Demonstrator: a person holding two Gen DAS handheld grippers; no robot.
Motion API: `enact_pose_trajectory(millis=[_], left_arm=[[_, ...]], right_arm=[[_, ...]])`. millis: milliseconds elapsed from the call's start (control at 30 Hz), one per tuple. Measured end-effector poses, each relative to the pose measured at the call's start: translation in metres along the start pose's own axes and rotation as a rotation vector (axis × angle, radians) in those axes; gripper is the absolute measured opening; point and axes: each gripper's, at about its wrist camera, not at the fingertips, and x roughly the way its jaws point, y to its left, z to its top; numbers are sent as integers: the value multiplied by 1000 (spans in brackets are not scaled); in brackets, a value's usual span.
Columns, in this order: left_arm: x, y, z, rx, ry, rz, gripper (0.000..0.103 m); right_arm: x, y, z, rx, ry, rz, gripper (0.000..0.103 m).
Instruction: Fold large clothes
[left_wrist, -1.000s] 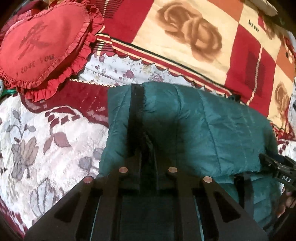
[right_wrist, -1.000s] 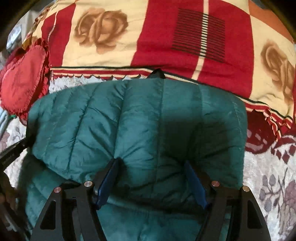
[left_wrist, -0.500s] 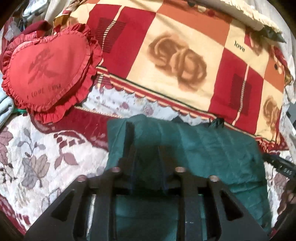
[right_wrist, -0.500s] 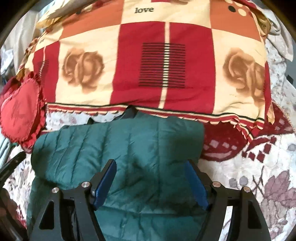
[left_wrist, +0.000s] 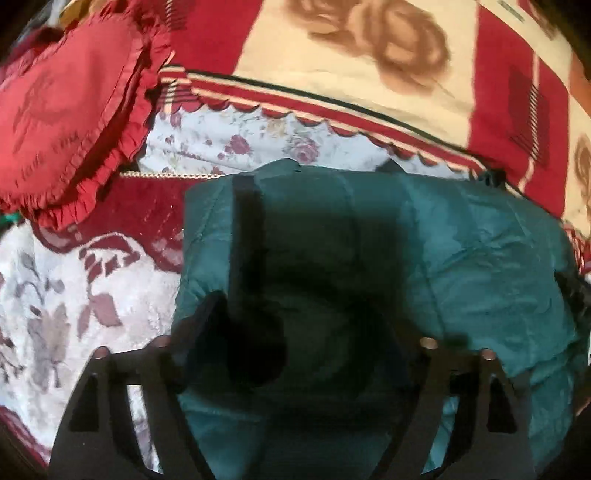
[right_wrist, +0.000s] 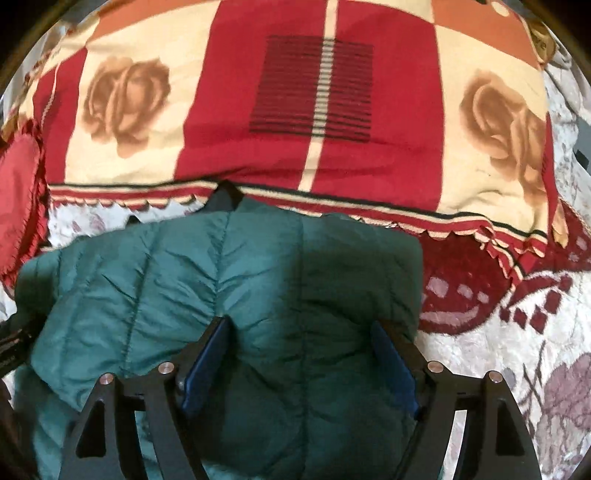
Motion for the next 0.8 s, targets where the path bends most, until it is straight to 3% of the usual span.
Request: enact_pose_trajectory(millis=[167, 300, 400, 567, 633, 800], left_arm=[[1, 1, -2, 9, -2, 4, 83], [0, 2, -1, 10, -4, -6, 83], [1, 2, -1, 7, -2, -8, 83], [7, 2, 0, 3, -2, -11, 86], [7, 1, -1, 9, -7, -11, 88], [-7, 8, -4, -6, -1, -32, 87]], right_arm=[[-10, 6, 2, -30, 7, -37, 77], [-51, 4, -1, 17, -62, 65, 77], [-65, 11, -8, -29, -78, 30, 77], [-24, 3, -25, -5, 47, -17, 78], [-12, -1, -29, -4, 44, -15, 83], [-40, -4, -29, 56, 23, 45, 83]])
